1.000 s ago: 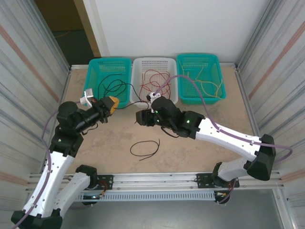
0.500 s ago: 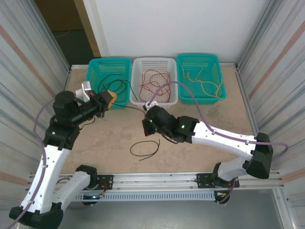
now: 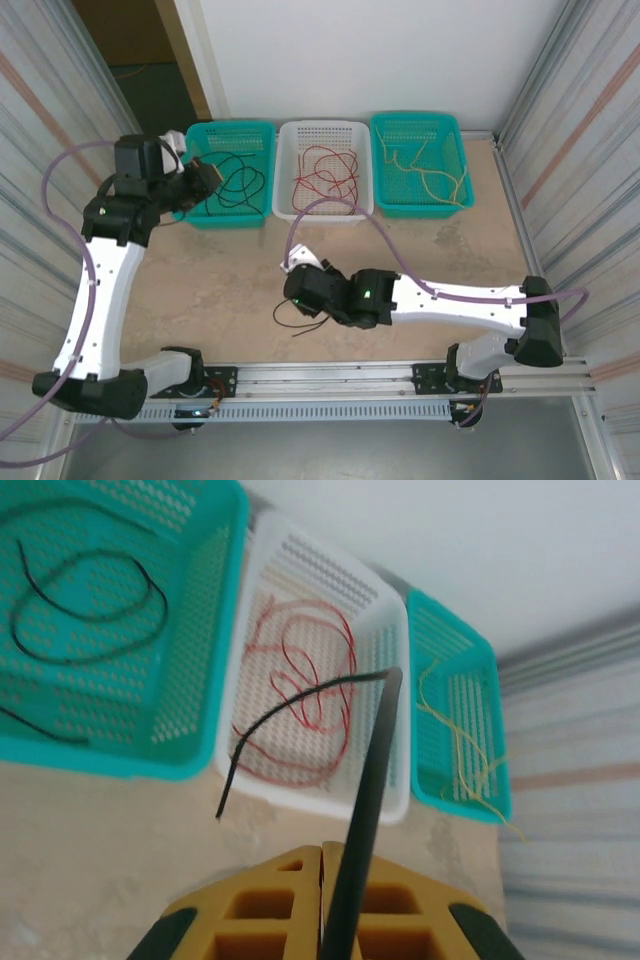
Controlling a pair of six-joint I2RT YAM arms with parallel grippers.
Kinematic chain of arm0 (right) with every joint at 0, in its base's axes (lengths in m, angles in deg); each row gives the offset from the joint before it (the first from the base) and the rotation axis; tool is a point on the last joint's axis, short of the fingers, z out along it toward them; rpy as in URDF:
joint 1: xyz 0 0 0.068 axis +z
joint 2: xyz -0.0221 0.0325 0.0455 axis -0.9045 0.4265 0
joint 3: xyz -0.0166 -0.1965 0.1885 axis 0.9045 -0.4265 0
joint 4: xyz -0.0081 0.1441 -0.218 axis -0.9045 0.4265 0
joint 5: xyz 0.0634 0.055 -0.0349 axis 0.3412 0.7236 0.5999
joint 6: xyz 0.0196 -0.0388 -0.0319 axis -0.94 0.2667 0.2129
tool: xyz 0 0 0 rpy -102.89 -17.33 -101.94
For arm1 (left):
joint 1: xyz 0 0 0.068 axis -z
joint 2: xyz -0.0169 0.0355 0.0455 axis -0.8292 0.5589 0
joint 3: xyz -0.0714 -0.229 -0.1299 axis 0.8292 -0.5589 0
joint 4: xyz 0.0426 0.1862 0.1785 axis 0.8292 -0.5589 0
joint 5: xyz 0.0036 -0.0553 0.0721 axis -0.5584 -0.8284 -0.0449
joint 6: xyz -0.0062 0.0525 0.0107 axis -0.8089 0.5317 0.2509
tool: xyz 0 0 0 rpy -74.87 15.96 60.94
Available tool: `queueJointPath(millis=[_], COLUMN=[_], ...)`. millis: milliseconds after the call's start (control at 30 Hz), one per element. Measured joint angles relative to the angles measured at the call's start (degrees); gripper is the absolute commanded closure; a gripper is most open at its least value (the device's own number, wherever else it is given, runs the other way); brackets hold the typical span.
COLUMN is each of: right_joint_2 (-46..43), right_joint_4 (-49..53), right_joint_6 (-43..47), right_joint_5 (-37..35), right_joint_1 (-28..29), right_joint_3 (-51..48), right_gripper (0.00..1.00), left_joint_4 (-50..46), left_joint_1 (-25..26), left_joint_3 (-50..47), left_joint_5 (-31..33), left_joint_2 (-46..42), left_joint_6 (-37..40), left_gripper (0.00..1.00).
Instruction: Untangle the cables
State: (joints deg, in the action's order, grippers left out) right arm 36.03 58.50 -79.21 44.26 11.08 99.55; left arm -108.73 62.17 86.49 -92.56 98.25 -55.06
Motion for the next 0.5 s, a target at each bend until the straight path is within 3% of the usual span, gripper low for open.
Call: queueJointPath(millis=[100, 233, 267, 333, 367, 500], right_joint_2=[-3.61, -8.83, -9.44, -9.88, -9.84, -8.61], right_joint_4=[1.25, 3.74, 4.37, 5.57, 6.45, 11.06], right_joint_6=[-4.02, -9.4, -10.8, -13.38, -14.6, -18.4], right_joint_5=[0.22, 0.39, 0.46, 0.55, 0.59, 2.91], right_joint_1=[-4.5, -6.71, -6.71, -6.71, -6.71, -7.56], right_joint_3=[-2.4, -4.83, -4.83, -4.83, -4.83, -4.15], right_gripper=[0.41, 0.41, 0.4, 0.38, 0.37, 0.35], left_joint_4=[3.1, 6.93, 7.65, 8.98, 9.66, 10.14], left_joint_1=[-3.91, -4.81, -4.81, -4.81, -4.83, -4.83], left_joint_3=[4.61, 11.04, 12.37, 13.81, 14.19, 13.9], left_joint_5=[-1.29, -1.84, -1.73, -1.05, -0.42, 1.38], left_joint_2=[4.39, 11.85, 13.9, 17.68, 19.69, 25.92], left_joint_6=[1.64, 4.59, 5.49, 7.3, 7.87, 9.11], left_gripper=[1.0, 1.0, 0.92, 0.55, 0.45, 0.37])
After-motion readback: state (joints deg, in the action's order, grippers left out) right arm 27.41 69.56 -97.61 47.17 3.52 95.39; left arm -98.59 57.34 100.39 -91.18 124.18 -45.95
